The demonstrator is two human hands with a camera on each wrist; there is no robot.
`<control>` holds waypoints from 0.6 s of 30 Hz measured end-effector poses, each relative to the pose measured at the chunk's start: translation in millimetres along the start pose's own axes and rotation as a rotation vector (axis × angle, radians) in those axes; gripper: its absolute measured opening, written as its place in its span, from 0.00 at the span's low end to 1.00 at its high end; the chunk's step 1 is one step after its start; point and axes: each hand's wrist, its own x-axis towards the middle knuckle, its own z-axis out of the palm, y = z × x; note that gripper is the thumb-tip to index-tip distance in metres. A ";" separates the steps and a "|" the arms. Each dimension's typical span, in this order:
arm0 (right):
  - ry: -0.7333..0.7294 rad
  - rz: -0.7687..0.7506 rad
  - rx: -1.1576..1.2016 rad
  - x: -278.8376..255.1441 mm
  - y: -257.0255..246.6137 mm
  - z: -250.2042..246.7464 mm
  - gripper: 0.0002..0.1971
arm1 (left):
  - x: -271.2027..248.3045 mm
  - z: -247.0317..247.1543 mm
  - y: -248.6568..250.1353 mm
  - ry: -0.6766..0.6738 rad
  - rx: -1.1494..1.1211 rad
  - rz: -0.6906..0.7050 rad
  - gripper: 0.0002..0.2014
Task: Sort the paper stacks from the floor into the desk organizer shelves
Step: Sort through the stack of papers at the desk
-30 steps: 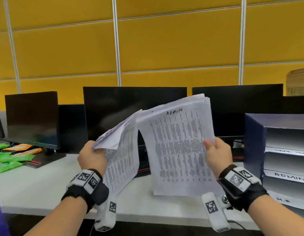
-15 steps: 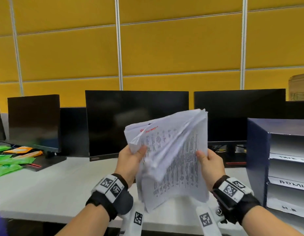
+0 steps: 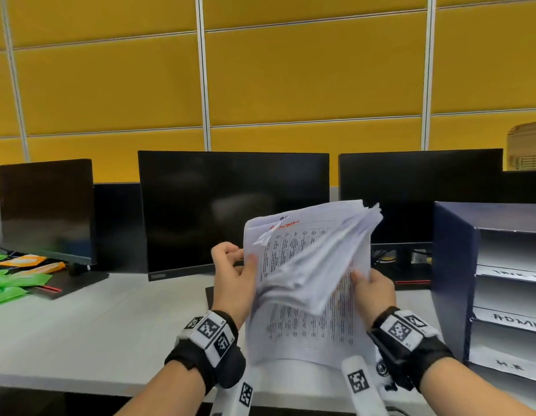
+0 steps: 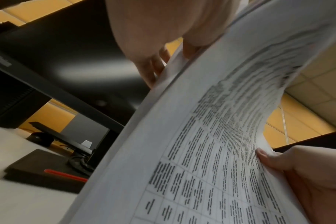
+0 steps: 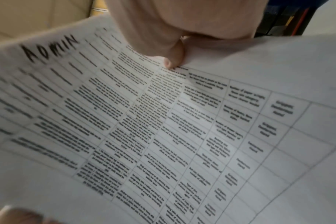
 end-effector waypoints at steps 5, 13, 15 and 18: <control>-0.019 0.025 0.036 2.5 4.4 -0.6 0.09 | 4.4 -1.5 11.7 0.031 0.073 0.183 0.10; -0.104 0.057 0.099 0.2 11.2 -3.9 0.06 | 9.9 2.3 11.8 0.032 0.181 0.337 0.09; -0.122 0.055 0.102 -0.4 11.7 -5.8 0.06 | 11.2 2.5 10.4 0.044 0.191 0.365 0.09; -0.121 0.037 0.087 -0.3 14.1 -6.6 0.07 | 11.5 2.2 12.0 0.023 0.205 0.370 0.10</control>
